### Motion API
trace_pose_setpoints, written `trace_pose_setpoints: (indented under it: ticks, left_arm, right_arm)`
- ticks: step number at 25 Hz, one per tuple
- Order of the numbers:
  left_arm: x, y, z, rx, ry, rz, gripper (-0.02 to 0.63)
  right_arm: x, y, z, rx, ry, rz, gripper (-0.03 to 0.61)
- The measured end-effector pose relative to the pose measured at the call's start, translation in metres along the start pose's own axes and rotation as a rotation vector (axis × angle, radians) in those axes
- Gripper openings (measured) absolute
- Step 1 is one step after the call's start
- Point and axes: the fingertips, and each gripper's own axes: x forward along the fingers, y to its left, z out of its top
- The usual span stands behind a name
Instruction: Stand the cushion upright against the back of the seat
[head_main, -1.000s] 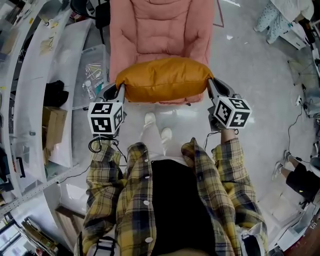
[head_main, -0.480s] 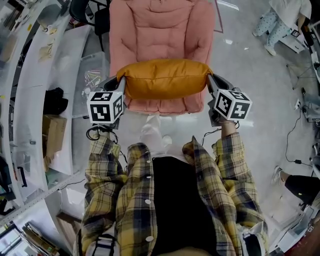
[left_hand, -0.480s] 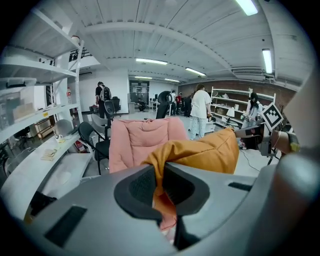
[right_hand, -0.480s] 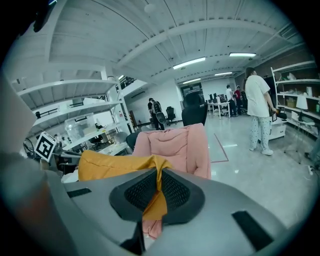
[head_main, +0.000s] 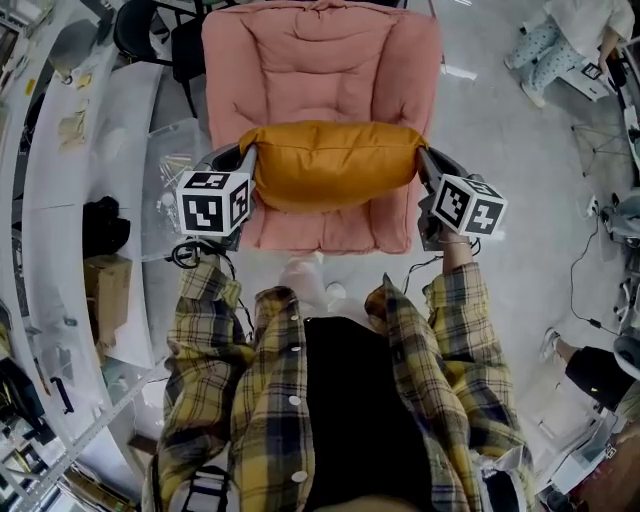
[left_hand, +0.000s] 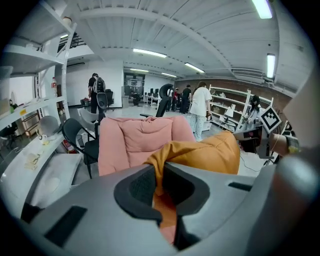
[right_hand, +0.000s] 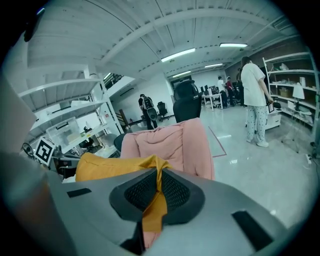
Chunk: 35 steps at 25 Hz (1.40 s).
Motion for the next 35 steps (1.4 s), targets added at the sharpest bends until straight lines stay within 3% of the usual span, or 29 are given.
trace_pose_setpoints:
  ticks: [12, 22, 31, 35]
  left_arm:
    - [0.093, 0.052, 0.069, -0.003, 0.035, -0.086, 0.031]
    - [0.170, 0.102, 0.079, -0.056, 0.114, -0.127, 0.031]
    - [0.183, 0.105, 0.078, -0.064, 0.136, -0.140, 0.037]
    - [0.181, 0.114, 0.086, -0.056, 0.090, -0.085, 0.095]
  right_arm:
    - [0.088, -0.023, 0.064, 0.096, 0.001, -0.059, 0.038]
    - [0.183, -0.043, 0.083, 0.092, 0.104, -0.067, 0.038]
    - [0.194, -0.055, 0.083, 0.106, 0.115, -0.085, 0.040]
    - [0.192, -0.061, 0.088, 0.101, 0.076, -0.122, 0.057]
